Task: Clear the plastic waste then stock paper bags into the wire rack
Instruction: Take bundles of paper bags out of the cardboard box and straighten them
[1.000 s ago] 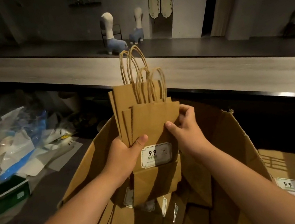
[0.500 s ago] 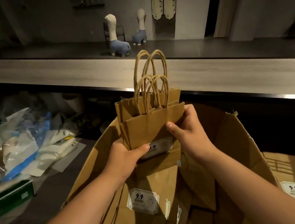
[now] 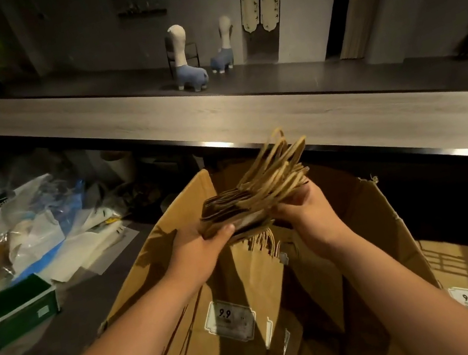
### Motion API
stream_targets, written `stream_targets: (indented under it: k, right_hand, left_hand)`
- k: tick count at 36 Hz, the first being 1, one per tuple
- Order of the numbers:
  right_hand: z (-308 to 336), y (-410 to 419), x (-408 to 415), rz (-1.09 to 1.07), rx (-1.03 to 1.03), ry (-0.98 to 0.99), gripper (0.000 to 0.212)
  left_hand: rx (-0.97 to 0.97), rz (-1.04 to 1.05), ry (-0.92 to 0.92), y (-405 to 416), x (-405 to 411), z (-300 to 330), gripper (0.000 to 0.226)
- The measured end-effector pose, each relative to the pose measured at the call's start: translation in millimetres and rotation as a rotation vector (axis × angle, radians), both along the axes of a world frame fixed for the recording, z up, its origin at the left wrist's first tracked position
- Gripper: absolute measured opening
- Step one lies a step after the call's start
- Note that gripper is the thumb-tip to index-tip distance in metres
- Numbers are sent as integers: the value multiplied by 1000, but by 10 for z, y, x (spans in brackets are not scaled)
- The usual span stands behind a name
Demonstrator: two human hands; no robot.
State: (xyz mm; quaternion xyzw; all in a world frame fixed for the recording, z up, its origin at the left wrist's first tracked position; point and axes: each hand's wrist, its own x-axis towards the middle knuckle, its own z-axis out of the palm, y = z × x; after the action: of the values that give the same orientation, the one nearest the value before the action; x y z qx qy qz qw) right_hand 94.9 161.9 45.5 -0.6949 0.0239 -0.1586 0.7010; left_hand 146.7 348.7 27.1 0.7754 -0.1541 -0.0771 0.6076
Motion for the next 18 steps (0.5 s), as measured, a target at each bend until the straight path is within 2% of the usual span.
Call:
stream_targets:
  k: [1,4,7,10,12,14,15,16,18]
  right_hand:
    - [-46,16,7,-13,-49,46,33]
    - [-186,72,7,-24,-160,160,27]
    - [-199,120,-11,27,-221,103,25]
    - [-147,130,18,2,-151,40,11]
    - [-163,133,59,-31,-38,14,18]
    - [-169,160,80,-37,14,25,21]
    - [-177,171,90,-38,-4,40,23]
    - [-196,176,100,-29,-41,62,27]
    - [-249,164,113,13,-140,133,38]
  left_hand:
    - [24,-1,20,10,37,-52,7]
    - [104,-48,116,-4,50,-132,9]
    - [120,-103,107,-54,43,-159,20]
    - [-34,-47,139,-55,44,-105,26]
    - [-174,38,183,-9,78,-103,24]
    - [-262,98,222,36,119,-103,43]
    - [-301,116,245,56,139,-100,52]
    - [-330,128,258,71,158,-106,52]
    - [-344,134,279,67,200,-128,39]
